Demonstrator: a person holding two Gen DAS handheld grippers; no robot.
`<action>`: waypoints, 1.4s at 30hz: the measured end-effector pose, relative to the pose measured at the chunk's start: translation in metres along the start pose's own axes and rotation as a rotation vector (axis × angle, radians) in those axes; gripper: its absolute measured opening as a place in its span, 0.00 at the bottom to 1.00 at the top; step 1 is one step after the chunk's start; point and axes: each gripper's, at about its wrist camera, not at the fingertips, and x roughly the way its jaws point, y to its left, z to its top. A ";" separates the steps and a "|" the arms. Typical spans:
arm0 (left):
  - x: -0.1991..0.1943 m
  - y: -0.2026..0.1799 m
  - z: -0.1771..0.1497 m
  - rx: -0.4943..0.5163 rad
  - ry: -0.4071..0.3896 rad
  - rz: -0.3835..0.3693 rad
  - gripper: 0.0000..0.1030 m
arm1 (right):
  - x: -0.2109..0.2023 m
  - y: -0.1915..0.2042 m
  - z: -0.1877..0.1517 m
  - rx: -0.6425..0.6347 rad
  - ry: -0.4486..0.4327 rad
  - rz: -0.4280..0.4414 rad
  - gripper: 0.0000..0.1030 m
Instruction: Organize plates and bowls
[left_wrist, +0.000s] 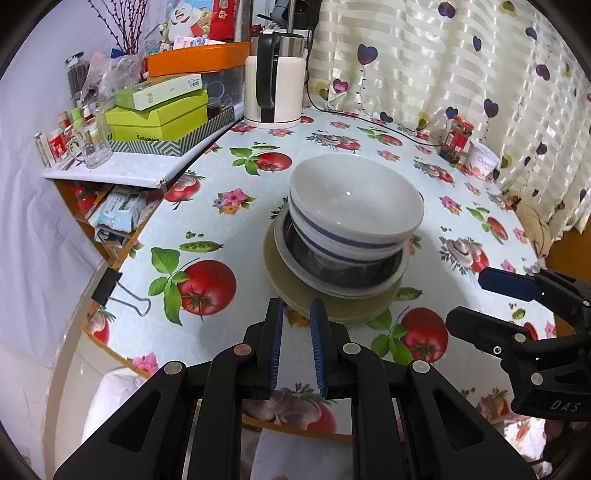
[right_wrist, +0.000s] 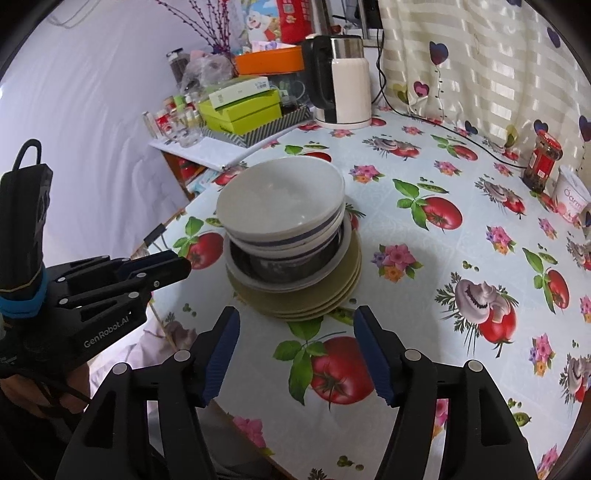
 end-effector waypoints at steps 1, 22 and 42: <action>-0.001 -0.001 -0.001 0.008 -0.001 0.009 0.15 | -0.001 0.001 -0.001 -0.001 0.000 -0.005 0.64; 0.005 -0.003 -0.005 0.005 0.018 0.018 0.15 | -0.001 0.011 -0.009 -0.035 0.010 -0.046 0.68; 0.023 -0.002 -0.006 -0.004 0.060 0.006 0.15 | 0.020 0.002 -0.009 -0.032 0.049 -0.043 0.68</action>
